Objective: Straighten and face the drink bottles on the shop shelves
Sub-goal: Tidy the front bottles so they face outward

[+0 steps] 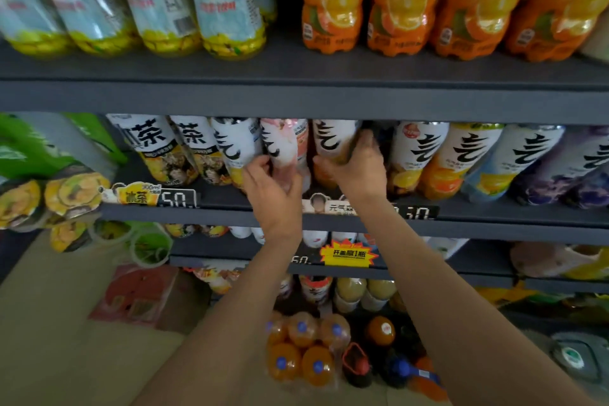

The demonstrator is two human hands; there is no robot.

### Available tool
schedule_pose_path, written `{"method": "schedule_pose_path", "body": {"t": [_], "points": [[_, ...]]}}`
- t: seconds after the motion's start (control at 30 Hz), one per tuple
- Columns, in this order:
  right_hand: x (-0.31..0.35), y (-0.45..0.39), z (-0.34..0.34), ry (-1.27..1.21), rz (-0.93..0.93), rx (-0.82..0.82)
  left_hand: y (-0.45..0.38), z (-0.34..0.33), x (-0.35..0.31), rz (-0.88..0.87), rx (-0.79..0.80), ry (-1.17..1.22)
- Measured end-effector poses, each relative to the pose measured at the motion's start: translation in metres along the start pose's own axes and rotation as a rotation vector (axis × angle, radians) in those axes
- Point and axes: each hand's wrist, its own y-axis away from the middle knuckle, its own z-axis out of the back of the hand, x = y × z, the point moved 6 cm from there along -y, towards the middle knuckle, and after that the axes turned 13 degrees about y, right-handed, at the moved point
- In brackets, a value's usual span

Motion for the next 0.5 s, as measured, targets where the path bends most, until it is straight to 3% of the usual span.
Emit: {"method": "schedule_pose_path", "body": {"t": [0.13, 0.23, 0.33, 0.5], "points": [[0.003, 0.0, -0.013, 0.047, -0.176, 0.017, -0.011, -0.007, 0.012, 0.067, 0.137, -0.101], [-0.004, -0.007, -0.008, 0.044, -0.054, 0.046, -0.01, -0.017, 0.018, 0.191, 0.112, -0.107], [-0.013, -0.009, 0.002, 0.092, 0.074, 0.142, -0.014, -0.018, 0.018, 0.194, 0.081, -0.095], [-0.028, 0.0, -0.004, -0.065, 0.013, 0.207, -0.013, -0.018, 0.017, 0.194, 0.132, -0.215]]}}
